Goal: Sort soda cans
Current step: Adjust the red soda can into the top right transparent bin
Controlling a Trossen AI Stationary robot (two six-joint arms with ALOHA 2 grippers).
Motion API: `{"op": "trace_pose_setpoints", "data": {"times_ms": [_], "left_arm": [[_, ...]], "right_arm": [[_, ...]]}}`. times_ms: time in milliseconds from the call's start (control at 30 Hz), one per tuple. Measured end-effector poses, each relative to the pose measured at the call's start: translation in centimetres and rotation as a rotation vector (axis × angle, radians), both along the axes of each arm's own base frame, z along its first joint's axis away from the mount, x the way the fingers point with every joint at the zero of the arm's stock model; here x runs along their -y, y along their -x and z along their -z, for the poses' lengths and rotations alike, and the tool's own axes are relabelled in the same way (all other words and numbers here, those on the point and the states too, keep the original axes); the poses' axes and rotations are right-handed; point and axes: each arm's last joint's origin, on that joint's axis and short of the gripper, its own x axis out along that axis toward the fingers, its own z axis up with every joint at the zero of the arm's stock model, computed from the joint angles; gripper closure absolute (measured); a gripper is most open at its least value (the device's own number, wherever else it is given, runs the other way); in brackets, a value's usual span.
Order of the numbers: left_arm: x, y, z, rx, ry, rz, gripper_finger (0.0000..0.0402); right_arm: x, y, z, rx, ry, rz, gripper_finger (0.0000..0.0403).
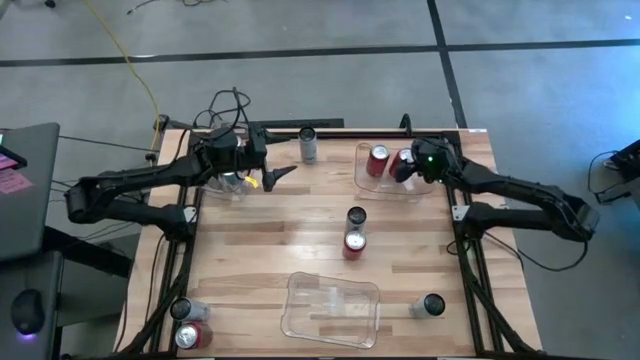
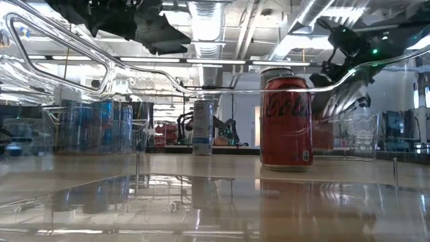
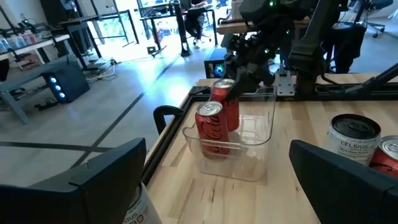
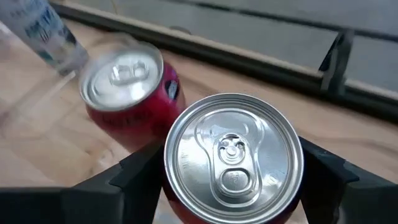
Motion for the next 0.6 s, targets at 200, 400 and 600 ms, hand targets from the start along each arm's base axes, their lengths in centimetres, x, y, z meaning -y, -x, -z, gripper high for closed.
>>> {"op": "trace_pose_setpoints", "data": {"times_ms": [200,400,600], "left_arm": [[0.0,0.0,0.0,-0.003,-0.003,0.0,0.0011],[0.0,0.0,0.0,-0.007,-0.006,0.001,0.0011],[0.0,0.0,0.1,-0.008,-0.006,0.002,0.0011]], "right_arm": [[0.7,-0.9,1.1,-0.021,-0.024,0.004,0.0044],[0.9,-1.1,1.4,-0.031,-0.03,0.003,0.0025],[0.4,-0.5,-0.1,0.019,0.035,0.013,0.0023]]}}
